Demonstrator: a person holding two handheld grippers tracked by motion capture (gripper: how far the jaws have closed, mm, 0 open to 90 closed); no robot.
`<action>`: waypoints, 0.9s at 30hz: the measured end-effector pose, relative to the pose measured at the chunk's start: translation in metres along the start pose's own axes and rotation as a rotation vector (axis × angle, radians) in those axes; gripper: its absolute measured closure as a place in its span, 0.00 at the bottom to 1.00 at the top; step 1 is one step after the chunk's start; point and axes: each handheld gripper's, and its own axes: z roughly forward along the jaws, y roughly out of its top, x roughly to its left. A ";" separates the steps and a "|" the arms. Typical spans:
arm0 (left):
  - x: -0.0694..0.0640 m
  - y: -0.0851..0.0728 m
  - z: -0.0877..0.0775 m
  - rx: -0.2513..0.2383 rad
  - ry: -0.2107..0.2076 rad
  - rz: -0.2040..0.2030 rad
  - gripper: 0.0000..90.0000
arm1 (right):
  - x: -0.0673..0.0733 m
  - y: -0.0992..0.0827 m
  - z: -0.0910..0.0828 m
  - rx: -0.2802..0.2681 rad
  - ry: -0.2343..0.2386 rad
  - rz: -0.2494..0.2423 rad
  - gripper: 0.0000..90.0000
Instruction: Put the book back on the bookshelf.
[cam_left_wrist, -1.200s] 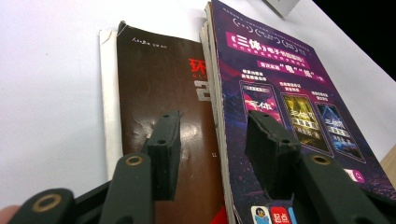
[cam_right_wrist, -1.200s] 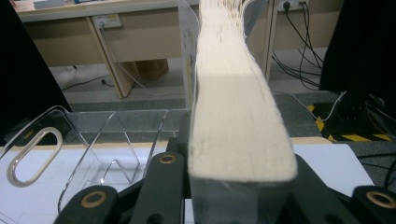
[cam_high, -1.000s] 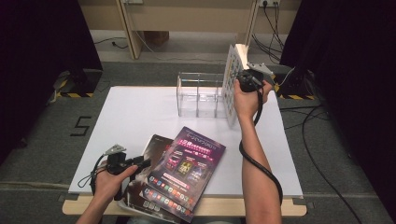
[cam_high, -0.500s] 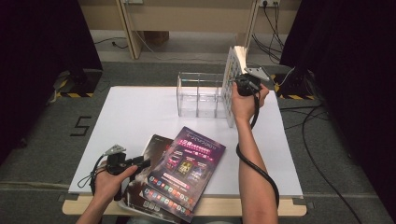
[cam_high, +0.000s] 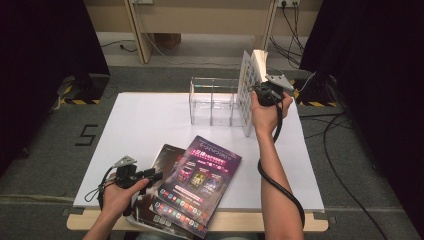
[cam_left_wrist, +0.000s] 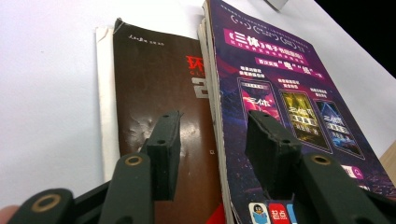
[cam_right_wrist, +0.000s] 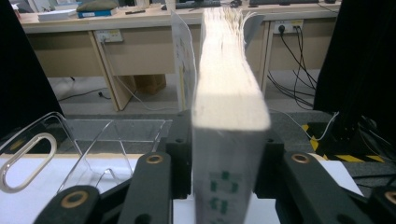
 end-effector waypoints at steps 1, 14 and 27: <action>0.000 0.000 0.001 0.001 -0.001 0.000 0.60 | 0.000 0.000 0.000 0.000 0.000 0.000 0.72; -0.006 -0.002 0.004 0.034 -0.017 0.007 0.55 | -0.004 -0.011 -0.018 0.045 0.049 0.040 0.68; -0.009 -0.003 0.007 0.054 -0.026 0.010 0.53 | -0.004 -0.023 -0.032 0.088 0.065 0.066 0.66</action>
